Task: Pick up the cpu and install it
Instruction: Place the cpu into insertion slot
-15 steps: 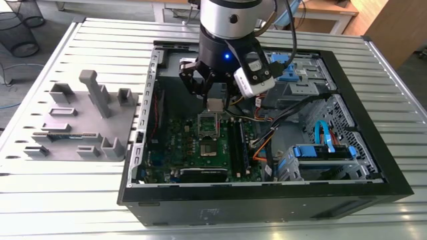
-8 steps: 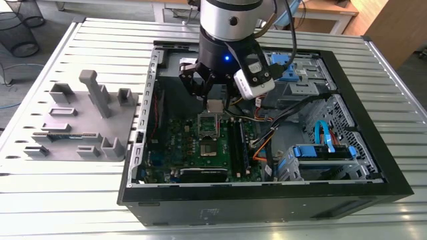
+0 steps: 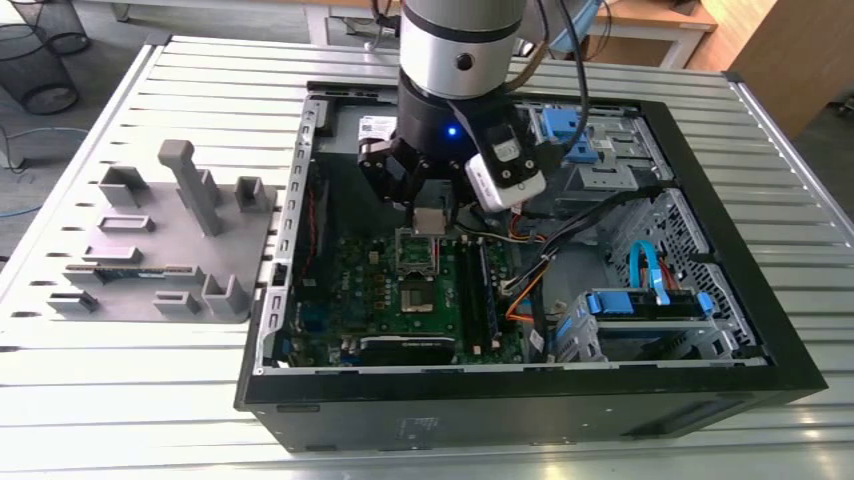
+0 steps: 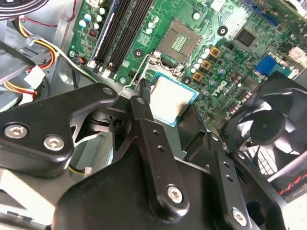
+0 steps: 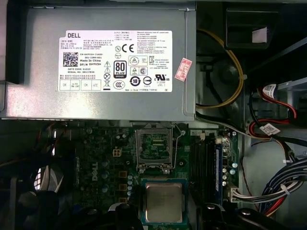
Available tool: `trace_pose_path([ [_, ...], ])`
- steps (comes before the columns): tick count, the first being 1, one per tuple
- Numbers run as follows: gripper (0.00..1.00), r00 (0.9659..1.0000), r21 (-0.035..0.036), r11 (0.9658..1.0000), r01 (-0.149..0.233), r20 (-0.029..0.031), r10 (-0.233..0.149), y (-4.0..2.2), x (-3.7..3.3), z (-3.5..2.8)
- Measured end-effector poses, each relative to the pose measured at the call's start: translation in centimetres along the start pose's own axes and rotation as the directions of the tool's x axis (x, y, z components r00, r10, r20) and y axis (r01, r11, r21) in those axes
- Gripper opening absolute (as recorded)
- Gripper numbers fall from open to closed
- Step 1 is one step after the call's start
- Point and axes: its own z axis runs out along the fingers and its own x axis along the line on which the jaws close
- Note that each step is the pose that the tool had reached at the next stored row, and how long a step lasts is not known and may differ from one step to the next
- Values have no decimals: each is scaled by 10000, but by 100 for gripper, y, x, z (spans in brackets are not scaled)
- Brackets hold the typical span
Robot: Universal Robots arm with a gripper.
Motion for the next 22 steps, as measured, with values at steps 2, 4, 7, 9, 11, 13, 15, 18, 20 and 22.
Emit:
trace_pose_path([
  [2,47,10000,2,10000,0,1,0,-8,0,25],
  [4,47,10000,5,10000,0,0,0,-17,0,50],
  [7,47,10000,6,10000,0,0,0,-25,0,83],
  [9,47,10000,6,10000,1,0,-1,-34,0,105],
  [11,47,10000,6,10000,0,0,0,-41,1,125],
  [13,47,10000,6,10000,-1,0,1,-44,1,141],
  [15,47,10000,8,10000,0,0,0,-45,0,147],
  [18,47,10000,6,10000,0,0,0,-45,0,151],
  [20,47,10000,6,10000,0,0,0,-45,0,153],
  [22,47,10000,3,10000,0,2,0,-47,1,156],
])
